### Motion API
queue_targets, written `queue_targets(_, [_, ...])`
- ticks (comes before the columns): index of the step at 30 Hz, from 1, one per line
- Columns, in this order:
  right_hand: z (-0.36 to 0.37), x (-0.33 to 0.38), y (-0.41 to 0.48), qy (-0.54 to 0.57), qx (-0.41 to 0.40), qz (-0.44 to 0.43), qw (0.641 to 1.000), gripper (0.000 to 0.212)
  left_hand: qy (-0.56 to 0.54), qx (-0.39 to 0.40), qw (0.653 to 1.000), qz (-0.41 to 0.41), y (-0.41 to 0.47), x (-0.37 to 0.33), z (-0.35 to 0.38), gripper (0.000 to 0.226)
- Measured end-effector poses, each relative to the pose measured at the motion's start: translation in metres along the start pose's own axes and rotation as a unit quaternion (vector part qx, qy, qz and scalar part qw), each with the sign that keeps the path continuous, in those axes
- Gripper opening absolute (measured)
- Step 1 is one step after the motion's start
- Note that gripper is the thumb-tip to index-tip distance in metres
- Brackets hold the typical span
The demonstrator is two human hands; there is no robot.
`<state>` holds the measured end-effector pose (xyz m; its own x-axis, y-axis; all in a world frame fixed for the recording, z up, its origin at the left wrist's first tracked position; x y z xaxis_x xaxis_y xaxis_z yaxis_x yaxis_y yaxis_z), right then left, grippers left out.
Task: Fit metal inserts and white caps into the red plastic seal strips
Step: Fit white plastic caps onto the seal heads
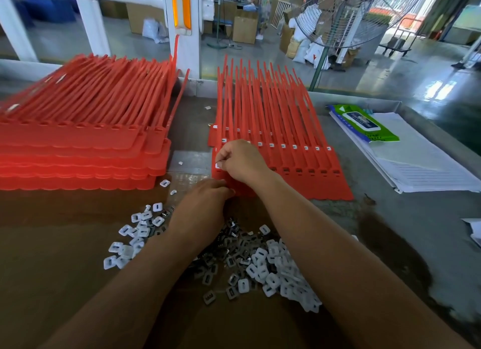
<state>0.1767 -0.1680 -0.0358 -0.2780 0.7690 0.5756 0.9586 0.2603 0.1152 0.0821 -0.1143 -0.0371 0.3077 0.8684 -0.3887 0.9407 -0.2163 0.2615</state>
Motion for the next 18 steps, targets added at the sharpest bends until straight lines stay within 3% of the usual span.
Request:
queue_targets(9, [0.000, -0.004, 0.002, 0.001, -0.023, 0.026, 0.999, 0.020, -0.004, -0.006, 1.000, 0.002, -0.001, -0.001, -0.001, 0.037])
queue_targets(13, [-0.002, -0.008, 0.004, 0.005, -0.030, 0.042, 0.999, 0.003, -0.006, -0.004, 1.000, -0.001, -0.002, -0.001, -0.002, 0.037])
queue_targets(18, [0.001, -0.016, 0.012, 0.007, -0.002, 0.096, 0.995, 0.022, -0.014, -0.001, 1.000, -0.005, -0.002, -0.001, -0.002, 0.042])
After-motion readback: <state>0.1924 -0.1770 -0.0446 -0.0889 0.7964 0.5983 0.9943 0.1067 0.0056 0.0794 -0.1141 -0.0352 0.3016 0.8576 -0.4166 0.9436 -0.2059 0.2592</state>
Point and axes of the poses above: each hand's wrist, its own y-axis towards the middle knuckle, its own z-axis out of the palm, x = y × z, the point moved 10 cm from there along y, towards the middle knuckle, and after that the axes turned 5 degrees about -z, right-handed, at the moved point
